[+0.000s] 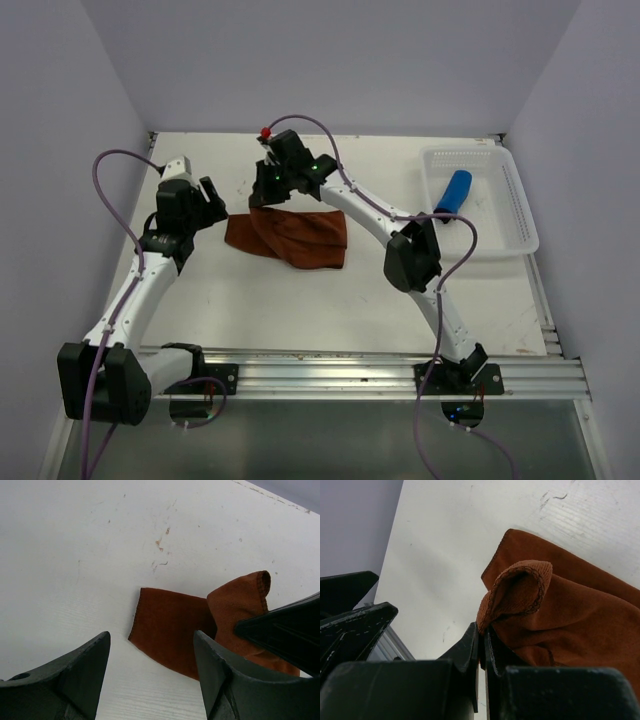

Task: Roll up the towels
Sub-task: Fold the towel

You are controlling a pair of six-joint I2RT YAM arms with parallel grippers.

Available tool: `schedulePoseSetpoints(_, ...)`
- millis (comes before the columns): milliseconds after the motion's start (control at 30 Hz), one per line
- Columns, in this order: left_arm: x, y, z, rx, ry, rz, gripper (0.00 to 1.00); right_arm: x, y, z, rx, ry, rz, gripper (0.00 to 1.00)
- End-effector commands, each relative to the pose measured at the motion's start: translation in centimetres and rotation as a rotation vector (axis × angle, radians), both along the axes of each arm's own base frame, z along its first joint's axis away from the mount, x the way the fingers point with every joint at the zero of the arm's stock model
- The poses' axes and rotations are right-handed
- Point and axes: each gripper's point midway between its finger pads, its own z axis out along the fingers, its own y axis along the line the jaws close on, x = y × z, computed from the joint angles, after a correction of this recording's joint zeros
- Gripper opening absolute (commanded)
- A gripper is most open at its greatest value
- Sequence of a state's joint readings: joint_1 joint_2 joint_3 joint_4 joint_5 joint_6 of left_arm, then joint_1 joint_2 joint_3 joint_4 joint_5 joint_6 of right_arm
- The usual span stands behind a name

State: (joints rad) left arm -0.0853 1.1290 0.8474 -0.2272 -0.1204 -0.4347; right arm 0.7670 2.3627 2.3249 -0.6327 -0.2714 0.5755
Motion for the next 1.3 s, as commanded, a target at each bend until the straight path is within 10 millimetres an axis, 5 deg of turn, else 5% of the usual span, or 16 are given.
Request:
schedulePoseSetpoints(0, 0.5, 0.3, 2.6, -0.007, -0.066, 0.021, 0.71, 0.3, 2.1, 1.3, 0.105, 0.007, 0.021, 0.00)
schedulePoseSetpoints(367, 0.5, 0.1, 2.9, -0.015, -0.072, 0.015, 0.71, -0.5, 4.8, -0.5, 0.171, 0.064, 0.052, 0.00)
schedulePoseSetpoints(467, 0.4, 0.2, 2.9, -0.013, -0.071, 0.017, 0.71, -1.4, 6.0, -0.9, 0.210, 0.100, 0.077, 0.25)
schedulePoseSetpoints(767, 0.1, 1.0, 3.7, 0.005, -0.088, 0.057, 0.71, -2.1, 6.9, 0.4, 0.317, 0.151, 0.086, 0.38)
schedulePoseSetpoints(1000, 0.0, 1.1, 3.8, 0.008, -0.091, 0.059, 0.71, -0.8, 3.2, 1.8, 0.291, 0.129, 0.026, 0.35)
schedulePoseSetpoints(1267, 0.4, 0.2, 3.1, -0.011, -0.082, 0.019, 0.71, -2.6, -3.2, -1.4, 0.064, 0.063, 0.007, 0.40)
